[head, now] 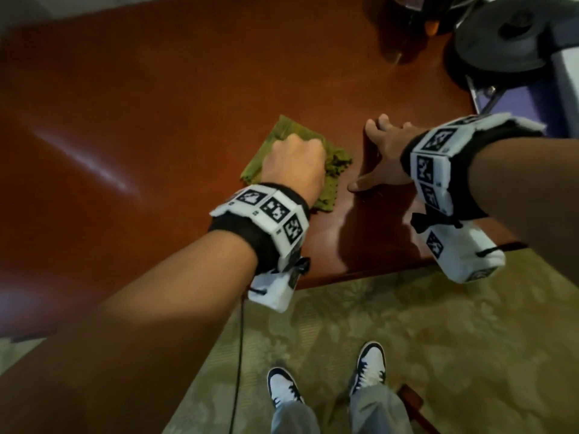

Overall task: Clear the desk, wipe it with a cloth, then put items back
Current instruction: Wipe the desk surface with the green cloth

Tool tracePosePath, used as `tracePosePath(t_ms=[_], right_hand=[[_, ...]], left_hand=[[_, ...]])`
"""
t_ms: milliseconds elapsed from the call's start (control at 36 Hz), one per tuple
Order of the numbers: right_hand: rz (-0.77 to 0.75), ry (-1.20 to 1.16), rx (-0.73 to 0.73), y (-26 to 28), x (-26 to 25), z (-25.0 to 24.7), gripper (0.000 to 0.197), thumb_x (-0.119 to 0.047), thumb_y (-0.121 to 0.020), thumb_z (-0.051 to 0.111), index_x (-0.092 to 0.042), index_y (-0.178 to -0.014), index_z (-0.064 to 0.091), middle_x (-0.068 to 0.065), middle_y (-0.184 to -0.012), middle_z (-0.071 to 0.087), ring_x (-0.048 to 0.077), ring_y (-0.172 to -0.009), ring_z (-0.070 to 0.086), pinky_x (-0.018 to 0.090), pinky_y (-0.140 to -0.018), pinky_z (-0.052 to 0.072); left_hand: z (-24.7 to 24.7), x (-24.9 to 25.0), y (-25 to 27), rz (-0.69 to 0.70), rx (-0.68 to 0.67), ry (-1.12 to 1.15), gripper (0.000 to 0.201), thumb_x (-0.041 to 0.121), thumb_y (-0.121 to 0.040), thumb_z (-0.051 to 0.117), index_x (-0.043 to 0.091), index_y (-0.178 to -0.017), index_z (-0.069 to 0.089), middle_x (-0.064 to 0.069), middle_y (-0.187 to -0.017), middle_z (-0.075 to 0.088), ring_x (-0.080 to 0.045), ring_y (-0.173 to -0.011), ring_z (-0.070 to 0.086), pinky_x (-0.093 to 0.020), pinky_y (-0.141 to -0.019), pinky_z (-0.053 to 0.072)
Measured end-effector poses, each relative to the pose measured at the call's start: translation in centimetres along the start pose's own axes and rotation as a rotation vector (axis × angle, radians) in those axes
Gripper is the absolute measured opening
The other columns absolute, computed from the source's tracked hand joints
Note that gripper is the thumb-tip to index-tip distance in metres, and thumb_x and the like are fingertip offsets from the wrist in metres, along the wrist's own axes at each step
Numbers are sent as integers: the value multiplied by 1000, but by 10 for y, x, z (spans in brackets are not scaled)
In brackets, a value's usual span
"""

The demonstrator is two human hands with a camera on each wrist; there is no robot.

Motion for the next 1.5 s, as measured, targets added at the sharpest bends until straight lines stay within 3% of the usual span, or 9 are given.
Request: tracePosePath(t_ms=[222,389,528,667,778,972,1194,1333,1500], right_hand=[[-88,164,-49,2,15,-19,114,-64,-76,65,-27,-153,-10,2,-161,-10,30,-146,12,44,-111,25],[-35,155,-36,2,48,-28,131,-76,-55,70,-37,-151,-10,0,-161,-12,34,-147,-2,53,-116,14],[-50,74,-54,-6,72,-9,135,-75,-51,73,-43,-148,-15,0,-159,-18,33,-147,-4,55,-116,14],[-89,37,-16,-13,77,0,130,-69,-59,75,-41,-149,-13,3,-159,-19,38,-145,-6,56,-113,12],[-148,1,-1,-16,82,0,98,-46,-86,66,-41,-150,-8,4,-160,-17,40,-145,-6,55,-114,11],[-193,219,-105,-9,90,-26,107,-51,-81,69,-41,-150,-13,4,-160,-16,32,-147,3,49,-113,22],[-216,227,-98,-12,91,-25,107,-50,-80,70,-41,-150,-10,2,-160,-15,32,-147,2,51,-115,21],[-216,200,-94,-11,92,-25,100,-35,-87,69,-42,-150,-8,2,-160,-14,30,-147,2,46,-114,24],[-171,161,-62,-3,83,-26,109,-49,-77,74,-42,-150,-6,1,-160,-13,29,-147,2,43,-113,21]], left_hand=[[12,13,57,172,-38,-21,31,30,-100,42,21,-125,57,-3,-115,61,-31,-100,59,-37,-66,37],[14,35,50,218,-76,54,34,36,-98,47,25,-130,56,-1,-125,59,-29,-104,59,-38,-74,47],[20,42,47,262,-110,71,37,33,-96,51,27,-132,54,2,-133,57,-25,-117,58,-43,-85,54],[22,56,33,287,-118,67,36,33,-97,49,27,-132,53,3,-133,57,-23,-117,58,-43,-84,54],[15,80,3,286,-93,56,32,33,-97,50,27,-127,58,2,-125,62,-22,-115,60,-43,-82,55],[16,92,2,279,-123,89,37,32,-96,47,26,-132,53,4,-133,57,-23,-120,56,-44,-85,53],[9,105,26,346,-172,33,32,28,-101,39,23,-129,53,-3,-129,57,-28,-112,60,-41,-77,53],[-5,130,15,275,-128,10,21,24,-101,46,14,-117,54,-4,-108,57,-32,-91,60,-36,-58,33],[5,94,39,227,-119,20,29,22,-98,53,18,-126,54,-2,-108,61,-29,-87,62,-34,-55,35]])
Point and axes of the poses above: each hand's wrist, its own y-axis away from the middle knuckle, its own z-axis out of the palm, x = y × z, the point moved 1 cm from there along -y, towards the middle knuckle
